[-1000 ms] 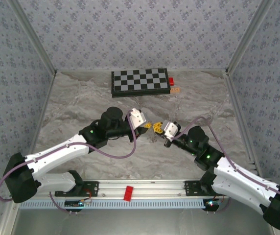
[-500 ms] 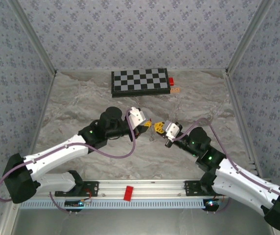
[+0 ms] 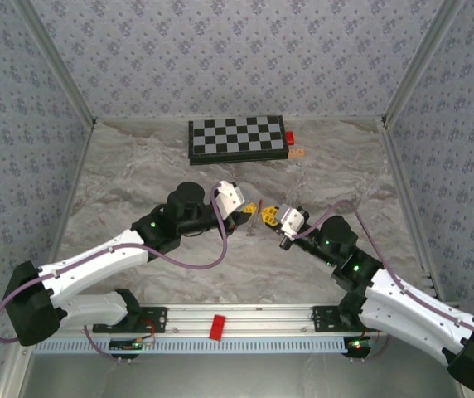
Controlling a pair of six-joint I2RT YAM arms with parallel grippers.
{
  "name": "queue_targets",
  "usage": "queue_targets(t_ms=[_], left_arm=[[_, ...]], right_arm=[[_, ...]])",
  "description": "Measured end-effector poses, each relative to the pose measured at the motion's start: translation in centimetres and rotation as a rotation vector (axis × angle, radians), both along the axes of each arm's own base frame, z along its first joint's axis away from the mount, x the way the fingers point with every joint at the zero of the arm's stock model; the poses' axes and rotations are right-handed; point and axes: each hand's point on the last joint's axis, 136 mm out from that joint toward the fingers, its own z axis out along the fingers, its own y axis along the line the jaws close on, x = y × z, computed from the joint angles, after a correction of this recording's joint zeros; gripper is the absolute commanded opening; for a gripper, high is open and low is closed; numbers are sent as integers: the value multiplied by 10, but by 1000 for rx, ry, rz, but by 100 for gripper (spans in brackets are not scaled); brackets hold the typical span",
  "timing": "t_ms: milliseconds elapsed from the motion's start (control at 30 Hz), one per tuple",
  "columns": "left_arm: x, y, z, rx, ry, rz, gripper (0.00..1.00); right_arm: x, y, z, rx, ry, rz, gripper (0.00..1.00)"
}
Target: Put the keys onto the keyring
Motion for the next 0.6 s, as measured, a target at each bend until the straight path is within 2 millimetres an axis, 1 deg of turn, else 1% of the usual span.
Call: queue_targets(t_ms=[300,467,600], left_arm=[[1,-8,-3,-38,73,-6,0],[1,-9,-2,-52,85,-3,0],[1,-10,1,-67,82,-7,0]], right_arm=[[2,2,-6,-15,14,-1,0],[3,1,-5,-9,14,-8,0],[2,-1,0,9,9,-15,0]])
